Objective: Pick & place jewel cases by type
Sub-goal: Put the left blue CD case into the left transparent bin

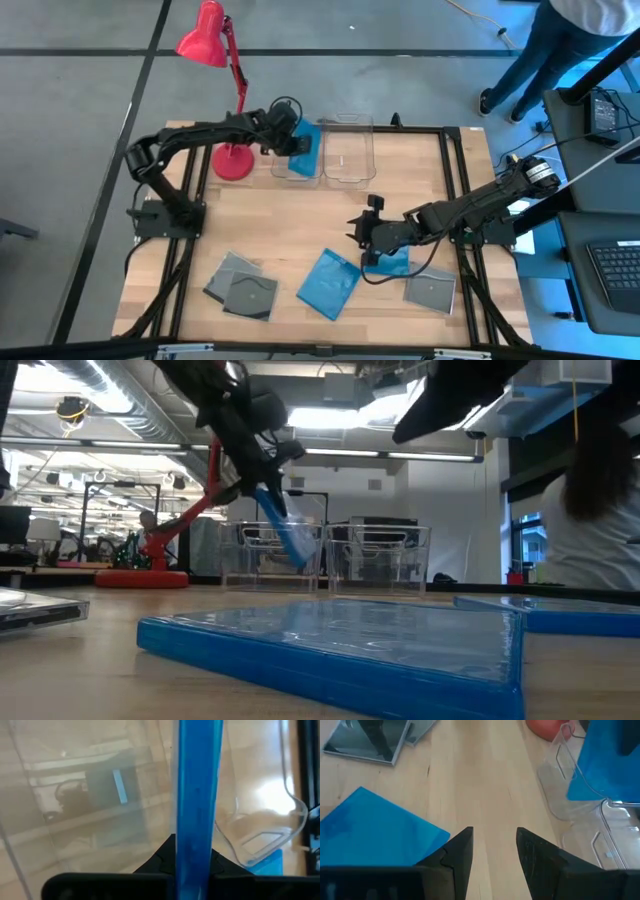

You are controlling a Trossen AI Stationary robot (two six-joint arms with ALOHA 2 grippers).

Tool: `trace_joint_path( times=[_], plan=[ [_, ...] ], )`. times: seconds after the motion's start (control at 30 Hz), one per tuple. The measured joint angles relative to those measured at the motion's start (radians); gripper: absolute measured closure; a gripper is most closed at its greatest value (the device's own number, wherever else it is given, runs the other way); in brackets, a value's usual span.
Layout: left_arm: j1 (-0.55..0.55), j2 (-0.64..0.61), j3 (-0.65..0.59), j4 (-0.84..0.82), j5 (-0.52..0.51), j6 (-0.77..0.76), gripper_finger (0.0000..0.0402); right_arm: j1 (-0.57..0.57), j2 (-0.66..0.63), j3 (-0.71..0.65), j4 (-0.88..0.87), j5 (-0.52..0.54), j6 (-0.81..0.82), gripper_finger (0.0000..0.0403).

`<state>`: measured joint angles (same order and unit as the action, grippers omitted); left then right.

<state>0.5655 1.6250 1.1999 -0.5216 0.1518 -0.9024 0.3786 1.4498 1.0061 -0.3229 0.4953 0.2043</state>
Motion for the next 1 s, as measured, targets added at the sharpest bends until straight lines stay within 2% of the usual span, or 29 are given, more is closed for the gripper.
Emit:
trace_joint_path(
  times=[0.3, 0.53, 0.83, 1.0],
  plan=[
    [0.001, 0.026, 0.000, 0.024, -0.025, 0.057, 0.0369, 0.000, 0.000, 0.000, 0.014, 0.000, 0.005, 0.0248],
    [-0.003, 0.026, 0.000, 0.035, -0.091, 0.060, 0.0368, 0.000, 0.000, 0.000, 0.014, 0.000, 0.027, 0.0248],
    [-0.003, 0.026, -0.001, 0.032, -0.009, 0.015, 0.0351, 0.000, 0.000, 0.001, 0.037, 0.000, 0.026, 0.0248],
    [-0.003, 0.026, -0.001, 0.032, -0.005, 0.003, 0.0329, 0.000, 0.000, 0.001, 0.047, 0.000, 0.025, 0.0248]
  ],
)
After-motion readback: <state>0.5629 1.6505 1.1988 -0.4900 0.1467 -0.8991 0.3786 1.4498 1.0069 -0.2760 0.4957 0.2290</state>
